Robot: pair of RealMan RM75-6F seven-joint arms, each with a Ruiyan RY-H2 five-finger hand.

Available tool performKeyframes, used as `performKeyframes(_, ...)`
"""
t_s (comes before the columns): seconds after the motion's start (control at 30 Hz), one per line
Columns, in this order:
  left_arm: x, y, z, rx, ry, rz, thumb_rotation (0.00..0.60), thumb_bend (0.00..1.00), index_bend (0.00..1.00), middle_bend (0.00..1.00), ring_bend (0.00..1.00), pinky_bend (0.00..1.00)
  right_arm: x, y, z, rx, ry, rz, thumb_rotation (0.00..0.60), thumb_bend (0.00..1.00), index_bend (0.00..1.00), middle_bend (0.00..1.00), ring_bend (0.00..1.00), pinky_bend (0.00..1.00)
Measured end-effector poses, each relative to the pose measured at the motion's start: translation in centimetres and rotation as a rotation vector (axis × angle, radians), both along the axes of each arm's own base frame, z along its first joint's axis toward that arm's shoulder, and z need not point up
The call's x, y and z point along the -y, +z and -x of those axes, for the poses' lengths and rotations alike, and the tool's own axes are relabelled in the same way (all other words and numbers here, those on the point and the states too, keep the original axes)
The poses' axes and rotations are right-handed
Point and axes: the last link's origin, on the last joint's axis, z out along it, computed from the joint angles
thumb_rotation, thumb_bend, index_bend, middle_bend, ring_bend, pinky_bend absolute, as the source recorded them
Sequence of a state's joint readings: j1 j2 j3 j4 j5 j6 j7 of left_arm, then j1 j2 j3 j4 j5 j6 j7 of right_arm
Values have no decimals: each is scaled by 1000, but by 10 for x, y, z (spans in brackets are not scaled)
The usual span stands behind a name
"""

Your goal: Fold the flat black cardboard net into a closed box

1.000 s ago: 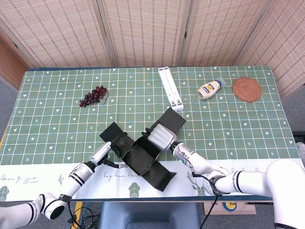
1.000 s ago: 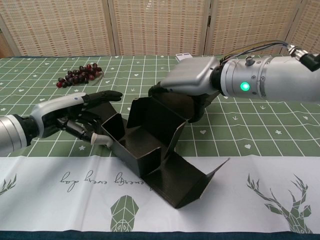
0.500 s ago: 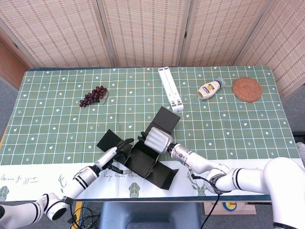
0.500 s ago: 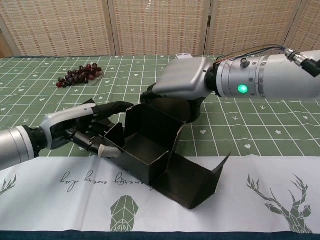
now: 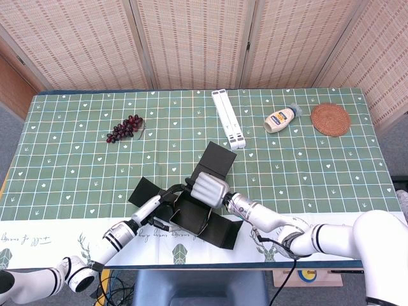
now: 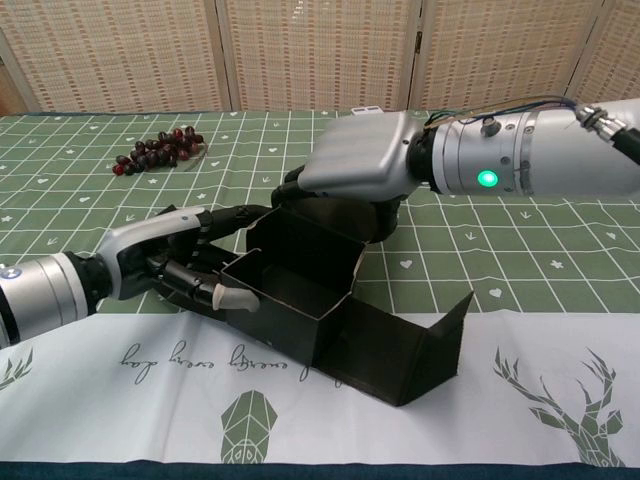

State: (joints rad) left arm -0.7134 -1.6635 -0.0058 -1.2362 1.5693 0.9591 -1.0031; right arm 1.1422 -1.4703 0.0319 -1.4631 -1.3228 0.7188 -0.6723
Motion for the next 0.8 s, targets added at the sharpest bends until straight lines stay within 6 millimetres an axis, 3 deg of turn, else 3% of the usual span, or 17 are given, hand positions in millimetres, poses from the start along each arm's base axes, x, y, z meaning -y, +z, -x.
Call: performKeyframes(0.8,-1,-13,4,73,60,113,600,120,74,22,538,479,3,-2,3,-2,85,9,600,331,379,458,884,938)
